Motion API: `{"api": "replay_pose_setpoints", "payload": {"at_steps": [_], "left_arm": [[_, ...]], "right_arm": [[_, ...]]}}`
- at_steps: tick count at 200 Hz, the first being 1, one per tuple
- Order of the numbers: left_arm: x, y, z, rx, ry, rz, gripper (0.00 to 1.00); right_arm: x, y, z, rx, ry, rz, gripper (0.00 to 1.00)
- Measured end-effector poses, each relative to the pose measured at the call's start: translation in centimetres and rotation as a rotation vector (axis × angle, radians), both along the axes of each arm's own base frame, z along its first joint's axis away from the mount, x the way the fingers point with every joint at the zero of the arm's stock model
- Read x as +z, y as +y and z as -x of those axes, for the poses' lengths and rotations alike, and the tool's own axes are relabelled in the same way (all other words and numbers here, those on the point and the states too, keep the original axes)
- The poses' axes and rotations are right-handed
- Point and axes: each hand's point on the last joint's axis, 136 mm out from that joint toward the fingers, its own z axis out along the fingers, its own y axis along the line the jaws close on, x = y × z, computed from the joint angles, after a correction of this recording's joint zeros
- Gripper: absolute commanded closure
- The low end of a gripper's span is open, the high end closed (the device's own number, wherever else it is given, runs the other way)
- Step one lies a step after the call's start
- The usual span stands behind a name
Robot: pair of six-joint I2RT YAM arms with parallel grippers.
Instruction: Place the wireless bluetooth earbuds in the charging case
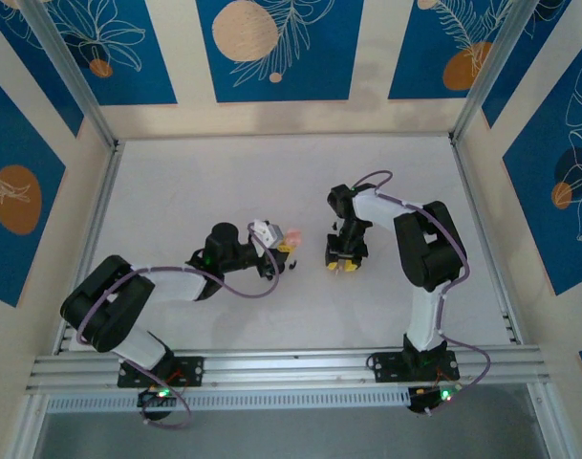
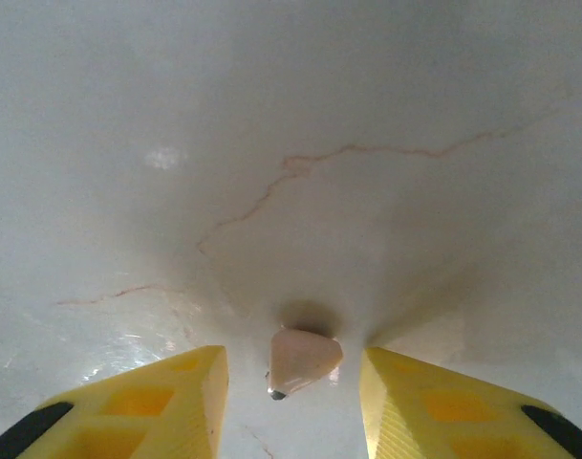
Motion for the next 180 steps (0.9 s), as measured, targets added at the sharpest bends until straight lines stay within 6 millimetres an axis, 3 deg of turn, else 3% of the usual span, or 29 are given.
{"api": "replay_pose_setpoints", "payload": {"at_steps": [88, 180], "left_arm": [[0.01, 0.04, -0.02, 0.003, 0.0, -0.001, 0.88], [-0.57, 0.11, 0.14, 0.002, 0.018, -0.015, 0.89]], "right_arm": [[-0.25, -0.39, -0.06, 0.007, 0.003, 0.013, 0.77], [-0.01, -0.56, -0.56, -0.035, -0.085, -0.044, 0.79]]}}
